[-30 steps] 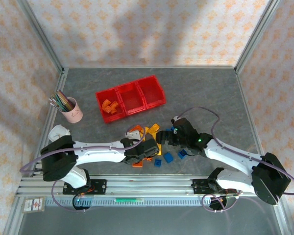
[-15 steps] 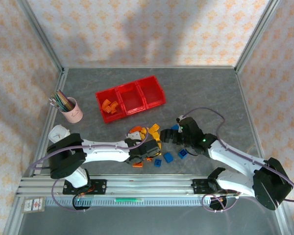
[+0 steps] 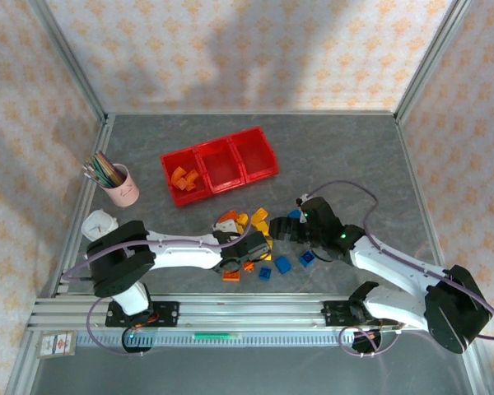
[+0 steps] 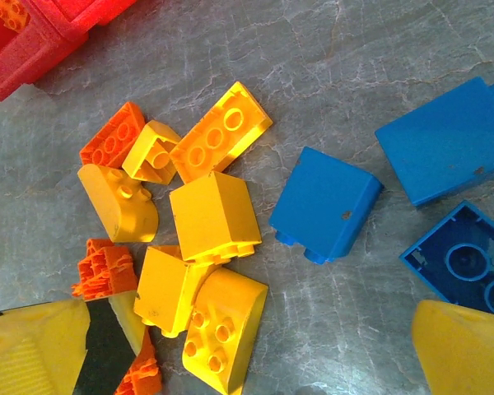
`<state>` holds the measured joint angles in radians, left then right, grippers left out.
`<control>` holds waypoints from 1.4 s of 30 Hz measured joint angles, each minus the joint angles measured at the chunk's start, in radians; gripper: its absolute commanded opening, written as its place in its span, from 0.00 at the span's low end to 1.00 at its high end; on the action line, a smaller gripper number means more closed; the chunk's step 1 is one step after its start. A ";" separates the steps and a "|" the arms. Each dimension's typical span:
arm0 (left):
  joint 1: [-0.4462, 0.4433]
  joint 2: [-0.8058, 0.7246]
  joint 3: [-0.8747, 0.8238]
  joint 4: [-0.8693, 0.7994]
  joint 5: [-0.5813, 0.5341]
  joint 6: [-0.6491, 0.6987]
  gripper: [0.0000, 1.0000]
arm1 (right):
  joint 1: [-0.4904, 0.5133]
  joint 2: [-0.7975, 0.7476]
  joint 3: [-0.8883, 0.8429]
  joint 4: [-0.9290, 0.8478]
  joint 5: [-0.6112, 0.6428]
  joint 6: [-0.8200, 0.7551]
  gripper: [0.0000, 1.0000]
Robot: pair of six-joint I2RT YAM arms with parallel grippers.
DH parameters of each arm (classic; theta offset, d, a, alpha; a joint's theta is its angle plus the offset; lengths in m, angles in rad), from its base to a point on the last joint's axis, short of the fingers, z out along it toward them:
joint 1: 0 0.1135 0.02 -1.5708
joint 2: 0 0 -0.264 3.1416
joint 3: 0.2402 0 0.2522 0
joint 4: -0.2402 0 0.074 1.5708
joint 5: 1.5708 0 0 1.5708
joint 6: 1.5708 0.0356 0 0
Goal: Sort the legos into containers by color
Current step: Pick up the lego from the middle-left of the table, then place the lego in the container.
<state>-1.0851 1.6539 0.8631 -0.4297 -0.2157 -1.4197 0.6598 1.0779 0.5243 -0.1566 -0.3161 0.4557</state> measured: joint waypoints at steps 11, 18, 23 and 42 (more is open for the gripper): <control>0.006 0.002 0.000 -0.007 0.000 0.008 0.38 | 0.000 0.000 0.000 0.000 0.000 -0.005 1.00; 0.009 -0.004 0.003 -0.002 -0.001 0.007 0.35 | 0.000 0.000 0.000 -0.001 0.000 -0.014 1.00; 0.025 -0.065 0.003 0.015 -0.010 0.011 0.31 | 0.000 0.000 0.011 -0.010 -0.010 -0.024 1.00; 0.525 -0.429 0.078 -0.095 -0.153 0.459 0.26 | 0.100 0.182 0.237 0.061 -0.029 -0.003 1.00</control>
<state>-0.5598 1.2247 0.9409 -0.5251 -0.3683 -0.9611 0.7597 1.2598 0.7609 -0.0959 -0.3447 0.4526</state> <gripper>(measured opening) 0.304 0.997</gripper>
